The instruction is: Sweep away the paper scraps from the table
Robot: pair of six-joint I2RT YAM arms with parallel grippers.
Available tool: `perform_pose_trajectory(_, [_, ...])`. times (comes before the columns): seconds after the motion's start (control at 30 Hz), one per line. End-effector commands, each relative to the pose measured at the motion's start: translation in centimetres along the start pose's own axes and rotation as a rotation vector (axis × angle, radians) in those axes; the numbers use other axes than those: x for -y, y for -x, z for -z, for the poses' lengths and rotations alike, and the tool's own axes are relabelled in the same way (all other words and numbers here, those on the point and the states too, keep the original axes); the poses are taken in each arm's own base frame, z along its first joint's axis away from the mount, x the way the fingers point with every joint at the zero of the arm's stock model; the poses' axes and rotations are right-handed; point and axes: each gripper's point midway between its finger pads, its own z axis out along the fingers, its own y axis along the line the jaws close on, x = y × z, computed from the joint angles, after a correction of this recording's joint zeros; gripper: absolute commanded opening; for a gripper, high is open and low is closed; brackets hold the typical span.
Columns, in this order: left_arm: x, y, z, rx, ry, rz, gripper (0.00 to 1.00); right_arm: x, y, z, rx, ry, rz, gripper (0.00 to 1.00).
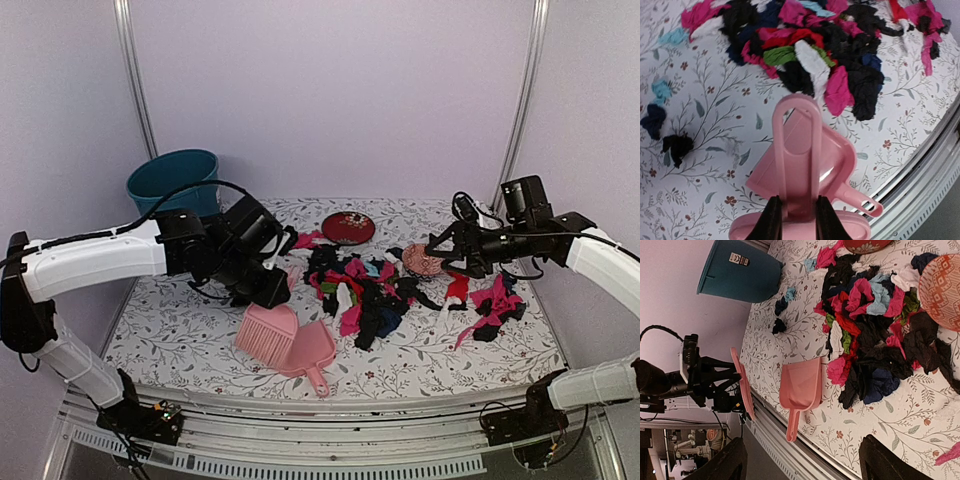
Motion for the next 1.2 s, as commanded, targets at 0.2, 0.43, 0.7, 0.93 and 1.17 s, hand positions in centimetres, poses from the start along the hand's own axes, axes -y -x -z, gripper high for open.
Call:
perform_pose_trajectory(0.2, [13.3,2.6,1.7,0.154,-0.155,-0.476,0.07,-5.9,-2.9,-1.6,-0.247,0.170,-0.002,0.73])
perform_pose_trajectory(0.43, [16.9,2.4,1.2,0.140,-0.185,-0.582,0.06,-7.0,-6.4,-3.9,-0.375,0.188,0.028,0.68])
perform_pose_trajectory(0.7, [18.5,2.7,1.3,0.147,-0.198,-0.626,0.06,-7.6,-8.5,-5.3,-0.413,0.222,0.035,0.58])
perform_pose_trajectory(0.93, [19.1,2.7,1.4,0.152,-0.208,-0.643,0.06,-7.4,-9.4,-6.4,-0.448,0.219,0.040,0.44])
perform_pose_trajectory(1.17, [19.1,2.5,0.7,0.137,-0.198,-0.653,0.06,-7.8,-9.2,-6.7,-0.454,0.240,0.054,0.29])
